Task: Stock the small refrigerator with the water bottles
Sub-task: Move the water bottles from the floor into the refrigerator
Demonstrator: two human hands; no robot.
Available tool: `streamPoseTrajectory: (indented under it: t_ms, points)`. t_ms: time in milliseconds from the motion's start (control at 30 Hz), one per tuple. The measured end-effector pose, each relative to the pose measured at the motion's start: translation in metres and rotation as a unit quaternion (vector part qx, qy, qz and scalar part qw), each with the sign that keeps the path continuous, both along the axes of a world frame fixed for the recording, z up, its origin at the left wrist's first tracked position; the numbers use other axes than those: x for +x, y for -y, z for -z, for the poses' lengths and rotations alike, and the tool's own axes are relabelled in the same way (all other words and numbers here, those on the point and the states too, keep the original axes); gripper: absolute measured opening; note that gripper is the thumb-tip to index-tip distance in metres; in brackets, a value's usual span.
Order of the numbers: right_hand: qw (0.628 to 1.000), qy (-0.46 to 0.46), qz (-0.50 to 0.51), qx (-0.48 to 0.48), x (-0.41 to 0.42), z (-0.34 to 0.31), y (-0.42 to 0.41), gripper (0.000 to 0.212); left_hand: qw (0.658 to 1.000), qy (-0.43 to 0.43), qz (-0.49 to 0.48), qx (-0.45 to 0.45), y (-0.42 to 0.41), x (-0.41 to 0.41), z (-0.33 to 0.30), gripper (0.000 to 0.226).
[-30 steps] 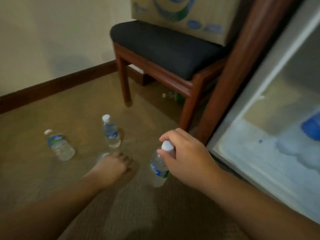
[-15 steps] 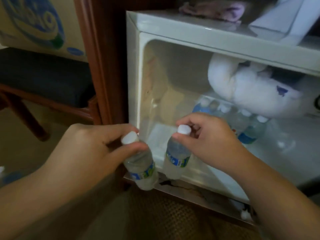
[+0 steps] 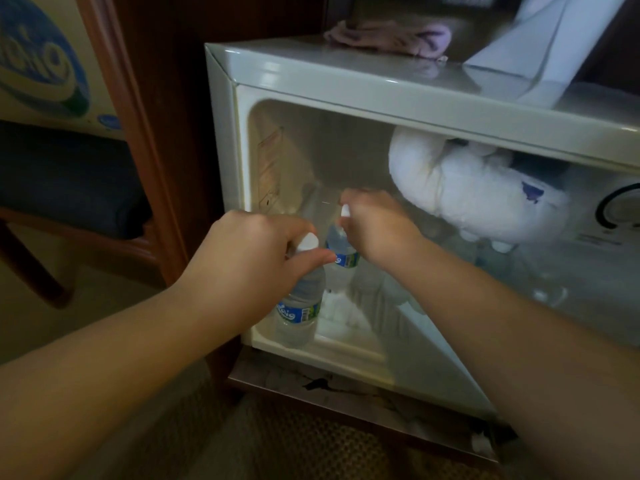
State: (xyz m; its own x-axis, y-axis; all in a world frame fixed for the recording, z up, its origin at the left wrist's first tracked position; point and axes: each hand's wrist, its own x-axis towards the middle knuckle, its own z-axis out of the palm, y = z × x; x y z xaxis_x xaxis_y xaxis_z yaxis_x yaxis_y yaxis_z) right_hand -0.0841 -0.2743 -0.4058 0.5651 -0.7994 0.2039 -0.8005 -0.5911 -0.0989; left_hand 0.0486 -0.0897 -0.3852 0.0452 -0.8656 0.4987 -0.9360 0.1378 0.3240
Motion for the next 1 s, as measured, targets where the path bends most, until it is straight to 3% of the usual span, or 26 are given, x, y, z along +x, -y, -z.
streamPoseTrajectory:
  t_ms: [200, 600, 700, 767, 900, 1000]
  points:
    - [0.997, -0.071, 0.018, -0.024, 0.007, 0.012, 0.025, 0.021, 1.0, -0.006, -0.009, -0.009, -0.002, -0.003, -0.003, 0.055]
    - [0.999, -0.029, 0.011, -0.021, 0.003, 0.02, 0.038, 0.033, 1.0, 0.003, -0.029, 0.0, -0.002, -0.004, 0.002, 0.048]
    - [0.998, -0.054, 0.009, -0.04, -0.006, 0.03, 0.029, 0.048, 0.999, -0.015, -0.047, 0.011, 0.009, -0.005, -0.001, 0.045]
    - [0.994, -0.029, -0.008, -0.103, -0.017, 0.042, 0.015, 0.06, 0.997, -0.029, -0.07, 0.022, 0.02, -0.005, -0.002, 0.034]
    - [0.955, 0.12, -0.124, -0.241, -0.048, 0.081, -0.021, 0.039, 0.991, -0.015, -0.125, 0.056, 0.05, -0.012, 0.002, 0.037]
    - [0.967, 0.101, -0.173, -0.157, -0.069, 0.127, -0.043, 0.024, 0.986, -0.001, -0.144, 0.08, 0.072, -0.018, 0.01, 0.033]
